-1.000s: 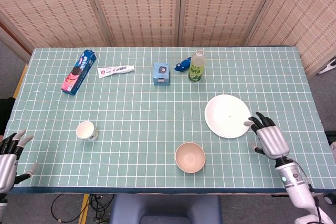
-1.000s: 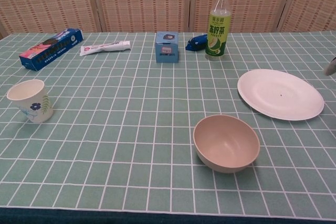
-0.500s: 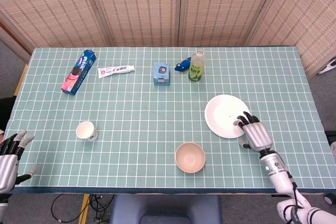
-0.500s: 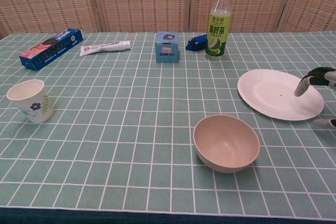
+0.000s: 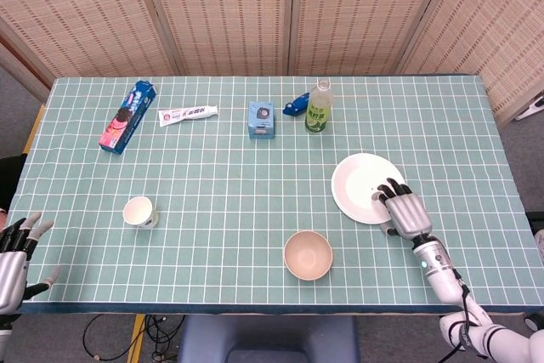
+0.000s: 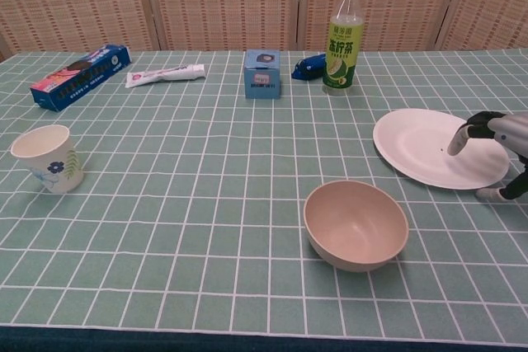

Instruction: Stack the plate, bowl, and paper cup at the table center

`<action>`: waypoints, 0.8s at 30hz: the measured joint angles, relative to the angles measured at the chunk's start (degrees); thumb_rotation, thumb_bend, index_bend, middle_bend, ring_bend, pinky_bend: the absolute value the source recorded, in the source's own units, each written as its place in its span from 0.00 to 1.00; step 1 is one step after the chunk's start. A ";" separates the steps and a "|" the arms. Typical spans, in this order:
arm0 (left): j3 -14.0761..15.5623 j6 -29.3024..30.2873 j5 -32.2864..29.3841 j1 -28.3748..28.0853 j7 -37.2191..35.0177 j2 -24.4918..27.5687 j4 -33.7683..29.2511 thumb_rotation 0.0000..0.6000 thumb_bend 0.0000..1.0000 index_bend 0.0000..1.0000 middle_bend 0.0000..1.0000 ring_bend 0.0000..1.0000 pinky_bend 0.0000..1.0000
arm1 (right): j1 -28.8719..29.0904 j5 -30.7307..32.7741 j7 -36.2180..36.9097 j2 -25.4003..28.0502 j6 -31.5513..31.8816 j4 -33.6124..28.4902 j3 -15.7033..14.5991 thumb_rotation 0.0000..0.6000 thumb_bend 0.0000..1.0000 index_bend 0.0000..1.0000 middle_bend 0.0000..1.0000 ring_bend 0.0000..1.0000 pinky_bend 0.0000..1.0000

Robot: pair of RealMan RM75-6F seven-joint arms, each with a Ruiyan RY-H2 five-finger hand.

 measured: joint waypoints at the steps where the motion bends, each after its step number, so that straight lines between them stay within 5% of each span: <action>1: -0.01 -0.02 0.00 -0.01 0.00 -0.02 0.01 1.00 0.26 0.16 0.07 0.07 0.10 | 0.16 0.09 0.13 -0.16 -0.10 0.26 0.02 1.00 0.20 0.31 0.22 0.08 0.20; 9: -0.02 -0.26 0.00 -0.08 -0.02 -0.22 0.20 1.00 0.26 0.16 0.07 0.07 0.10 | 1.53 0.24 0.52 -1.61 -1.09 1.98 -0.03 1.00 0.21 0.32 0.22 0.08 0.20; 24: -0.09 -0.45 -0.10 -0.06 -0.61 -0.30 0.76 1.00 0.26 0.16 0.07 0.07 0.10 | 3.60 -1.23 4.15 -3.21 0.16 3.76 -0.04 1.00 0.39 0.44 0.28 0.09 0.20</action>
